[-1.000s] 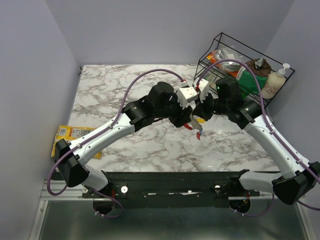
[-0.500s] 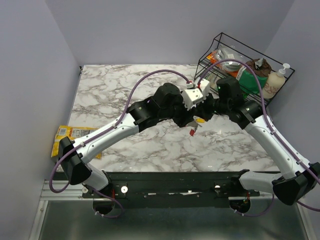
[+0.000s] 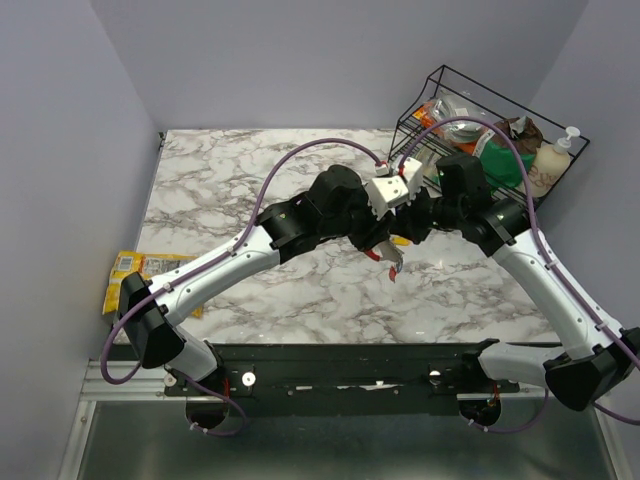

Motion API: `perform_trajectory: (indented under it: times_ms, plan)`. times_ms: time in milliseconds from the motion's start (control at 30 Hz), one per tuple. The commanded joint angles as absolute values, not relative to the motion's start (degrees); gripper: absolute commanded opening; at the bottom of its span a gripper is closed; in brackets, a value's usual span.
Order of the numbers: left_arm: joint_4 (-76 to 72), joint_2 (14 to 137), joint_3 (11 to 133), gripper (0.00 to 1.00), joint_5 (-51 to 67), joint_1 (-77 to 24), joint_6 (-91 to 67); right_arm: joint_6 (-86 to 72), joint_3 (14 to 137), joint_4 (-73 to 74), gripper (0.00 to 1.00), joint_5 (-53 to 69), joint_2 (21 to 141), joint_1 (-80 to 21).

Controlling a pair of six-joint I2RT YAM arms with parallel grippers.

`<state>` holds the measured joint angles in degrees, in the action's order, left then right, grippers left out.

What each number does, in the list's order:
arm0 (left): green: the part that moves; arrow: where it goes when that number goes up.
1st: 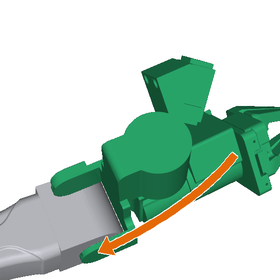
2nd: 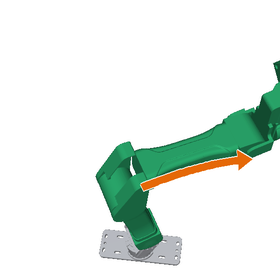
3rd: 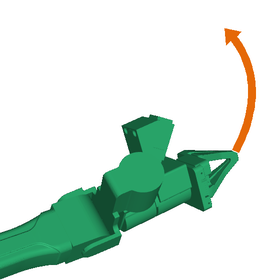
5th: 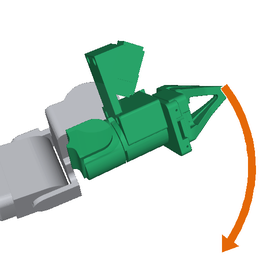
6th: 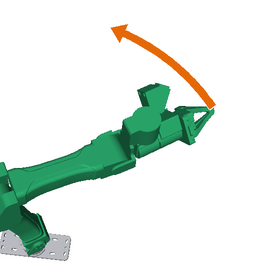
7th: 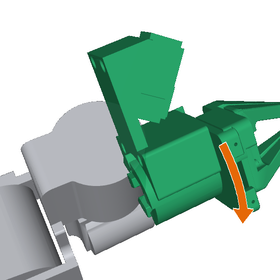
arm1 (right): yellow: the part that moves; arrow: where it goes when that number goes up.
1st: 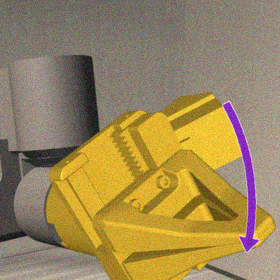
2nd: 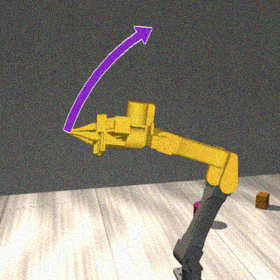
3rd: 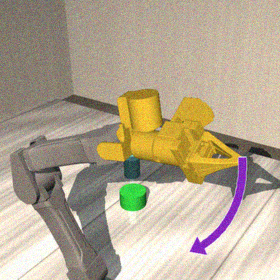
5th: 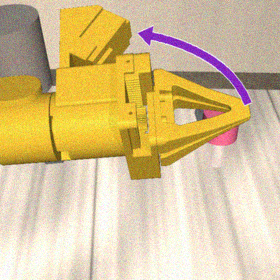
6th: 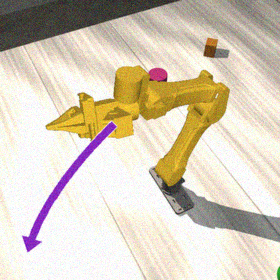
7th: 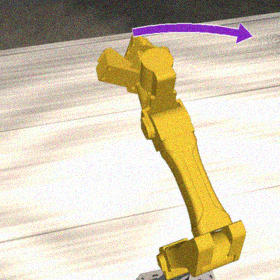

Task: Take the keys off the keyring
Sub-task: Remove the key from the keyring.

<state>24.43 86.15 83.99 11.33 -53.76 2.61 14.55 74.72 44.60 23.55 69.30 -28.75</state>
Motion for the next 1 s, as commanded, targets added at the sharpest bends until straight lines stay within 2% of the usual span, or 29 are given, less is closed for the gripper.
perform_trajectory:
  times_ms: [0,167,267,500,967]
  plan:
    - [26.80,87.28,84.99,0.52,14.93,-53.70,2.81,13.89,78.40,43.51,0.01,26.02,67.06,-28.48]
    - [27.42,86.31,84.90,0.64,19.41,-53.70,3.16,12.92,78.84,43.59,0.01,24.44,67.59,-27.51]
    - [27.95,85.08,85.25,0.65,23.11,-53.44,3.43,12.66,78.66,43.42,0.01,24.34,68.20,-26.46]
    - [29.18,82.80,85.61,0.66,28.57,-52.74,4.31,13.18,77.61,42.54,0.01,27.95,68.12,-26.02]
    - [26.37,83.50,83.50,0.63,17.93,-52.82,4.04,11.43,78.84,43.77,0.01,35.68,68.91,-24.35]
